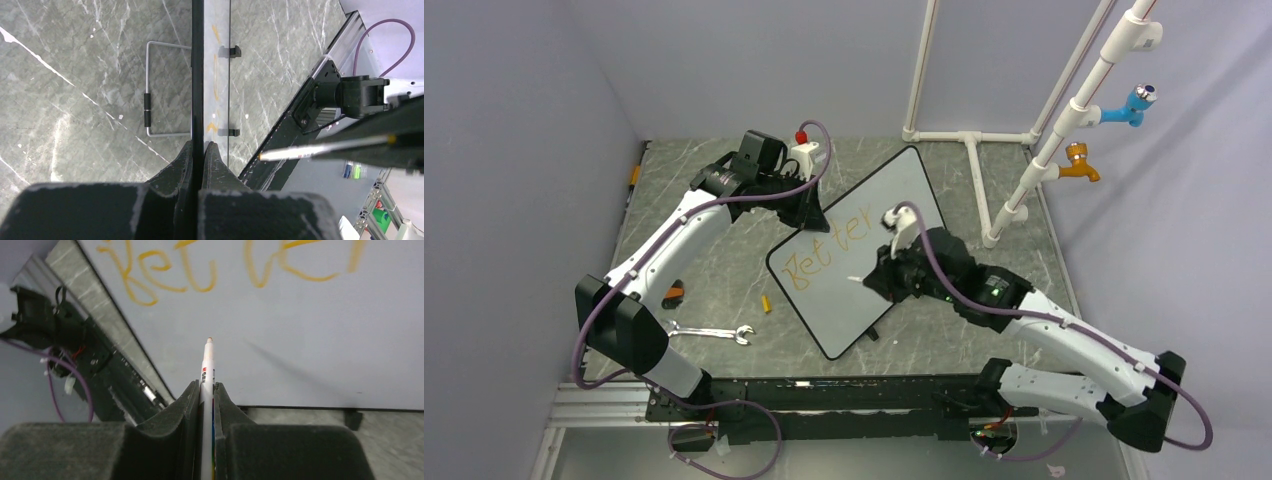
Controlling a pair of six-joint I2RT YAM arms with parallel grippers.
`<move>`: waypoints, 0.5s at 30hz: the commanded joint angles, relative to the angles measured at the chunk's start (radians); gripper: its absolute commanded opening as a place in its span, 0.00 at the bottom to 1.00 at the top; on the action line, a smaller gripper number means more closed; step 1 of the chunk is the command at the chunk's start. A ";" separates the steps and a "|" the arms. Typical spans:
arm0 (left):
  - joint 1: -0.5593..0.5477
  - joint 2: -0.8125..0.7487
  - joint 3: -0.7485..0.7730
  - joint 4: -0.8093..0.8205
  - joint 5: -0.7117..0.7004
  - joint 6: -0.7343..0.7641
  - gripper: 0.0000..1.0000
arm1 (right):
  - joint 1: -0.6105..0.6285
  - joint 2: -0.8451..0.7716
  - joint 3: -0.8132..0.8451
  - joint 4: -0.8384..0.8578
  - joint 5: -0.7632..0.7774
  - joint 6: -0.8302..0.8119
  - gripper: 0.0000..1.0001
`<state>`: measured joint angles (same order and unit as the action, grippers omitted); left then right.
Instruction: Write a sentence on the whiteboard
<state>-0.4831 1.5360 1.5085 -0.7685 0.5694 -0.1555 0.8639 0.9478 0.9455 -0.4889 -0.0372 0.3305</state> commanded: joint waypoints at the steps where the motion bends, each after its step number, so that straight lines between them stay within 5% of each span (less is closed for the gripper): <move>1: 0.011 0.010 -0.018 0.025 -0.225 0.115 0.00 | 0.132 0.036 0.015 0.035 0.143 0.035 0.00; 15: 0.011 0.015 -0.018 0.027 -0.236 0.114 0.00 | 0.328 0.047 -0.022 0.079 0.291 0.137 0.00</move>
<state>-0.4831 1.5364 1.5085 -0.7681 0.5629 -0.1558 1.1435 0.9989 0.9325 -0.4595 0.1623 0.4206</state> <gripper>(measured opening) 0.053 0.141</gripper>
